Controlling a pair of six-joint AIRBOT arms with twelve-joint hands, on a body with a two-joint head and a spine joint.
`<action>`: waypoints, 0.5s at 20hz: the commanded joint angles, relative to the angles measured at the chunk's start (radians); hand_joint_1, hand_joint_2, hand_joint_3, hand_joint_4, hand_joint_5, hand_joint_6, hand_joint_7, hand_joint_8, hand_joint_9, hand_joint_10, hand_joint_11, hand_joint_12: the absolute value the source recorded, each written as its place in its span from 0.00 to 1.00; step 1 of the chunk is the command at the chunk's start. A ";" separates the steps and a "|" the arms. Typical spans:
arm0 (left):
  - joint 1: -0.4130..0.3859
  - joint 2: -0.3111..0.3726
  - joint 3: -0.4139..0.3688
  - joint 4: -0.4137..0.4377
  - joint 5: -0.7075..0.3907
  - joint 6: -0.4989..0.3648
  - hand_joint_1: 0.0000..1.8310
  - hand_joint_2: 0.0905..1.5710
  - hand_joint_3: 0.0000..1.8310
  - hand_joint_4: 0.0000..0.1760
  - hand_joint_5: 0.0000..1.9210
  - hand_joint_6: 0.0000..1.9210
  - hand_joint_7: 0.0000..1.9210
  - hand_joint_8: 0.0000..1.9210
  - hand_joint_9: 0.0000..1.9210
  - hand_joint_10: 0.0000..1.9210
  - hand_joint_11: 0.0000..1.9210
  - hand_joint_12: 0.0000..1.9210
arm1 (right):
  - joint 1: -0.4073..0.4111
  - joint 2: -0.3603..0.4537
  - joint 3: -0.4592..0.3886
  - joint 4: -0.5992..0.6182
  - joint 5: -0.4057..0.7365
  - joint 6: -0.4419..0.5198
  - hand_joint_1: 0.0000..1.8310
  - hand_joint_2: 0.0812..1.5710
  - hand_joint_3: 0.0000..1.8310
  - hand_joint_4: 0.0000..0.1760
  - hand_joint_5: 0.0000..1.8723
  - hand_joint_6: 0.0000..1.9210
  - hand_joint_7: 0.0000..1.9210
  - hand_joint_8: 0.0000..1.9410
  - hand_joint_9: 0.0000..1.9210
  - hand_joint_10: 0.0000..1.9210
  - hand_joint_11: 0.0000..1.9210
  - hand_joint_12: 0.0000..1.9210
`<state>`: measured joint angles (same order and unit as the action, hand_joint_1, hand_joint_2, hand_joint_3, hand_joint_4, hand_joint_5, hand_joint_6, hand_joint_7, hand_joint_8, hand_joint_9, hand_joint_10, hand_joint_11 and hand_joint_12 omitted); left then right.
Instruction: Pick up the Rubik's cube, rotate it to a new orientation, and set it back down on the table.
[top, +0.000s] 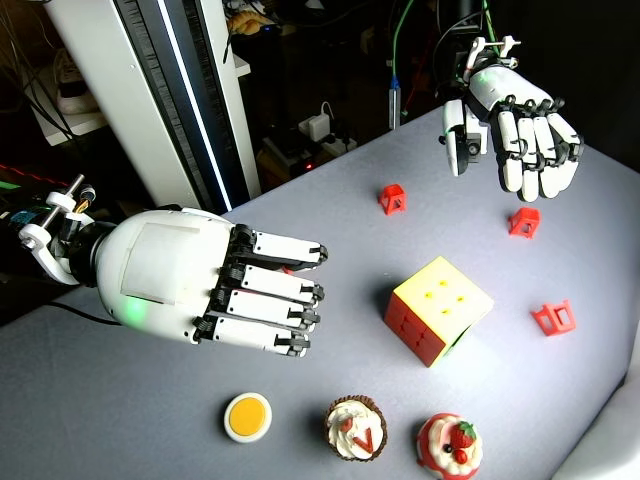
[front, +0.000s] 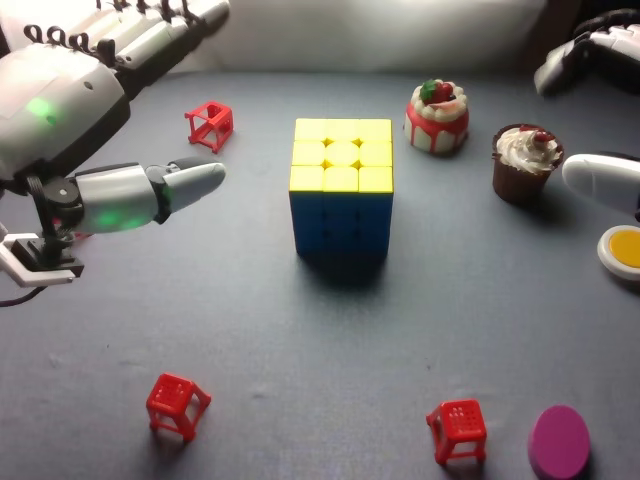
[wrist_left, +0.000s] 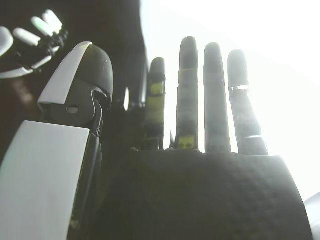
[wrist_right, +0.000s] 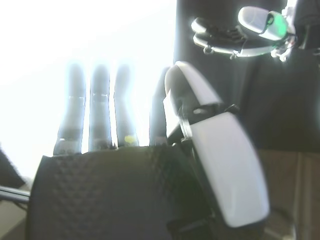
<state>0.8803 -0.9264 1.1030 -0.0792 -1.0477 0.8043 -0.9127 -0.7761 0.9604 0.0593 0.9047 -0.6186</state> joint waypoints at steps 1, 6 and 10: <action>-0.013 -0.009 0.004 -0.001 -0.110 -0.003 0.23 0.73 0.00 0.29 0.00 0.00 0.00 0.00 0.00 0.00 0.00 0.00 | 0.017 0.003 -0.003 0.015 0.112 0.006 0.18 0.81 0.02 0.00 0.00 0.00 0.00 0.00 0.00 0.00 0.00 0.00; -0.044 -0.037 0.025 0.003 -0.040 -0.010 0.26 0.68 0.00 0.29 0.00 0.00 0.00 0.00 0.00 0.00 0.00 0.00 | 0.011 0.000 -0.004 0.032 0.108 0.006 0.20 0.82 0.01 0.00 0.00 0.00 0.00 0.00 0.00 0.00 0.00 0.00; -0.117 -0.079 0.056 0.003 0.071 -0.020 0.29 0.61 0.00 0.26 0.00 0.00 0.00 0.00 0.00 0.00 0.00 0.00 | -0.001 -0.001 -0.004 0.056 0.108 0.006 0.21 0.81 0.00 0.00 0.00 0.00 0.00 0.00 0.00 0.00 0.00 0.00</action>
<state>0.7673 -1.0073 1.1625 -0.0704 -0.8684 0.7876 -0.9226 -0.7769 0.9585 0.1051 0.8940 -0.6186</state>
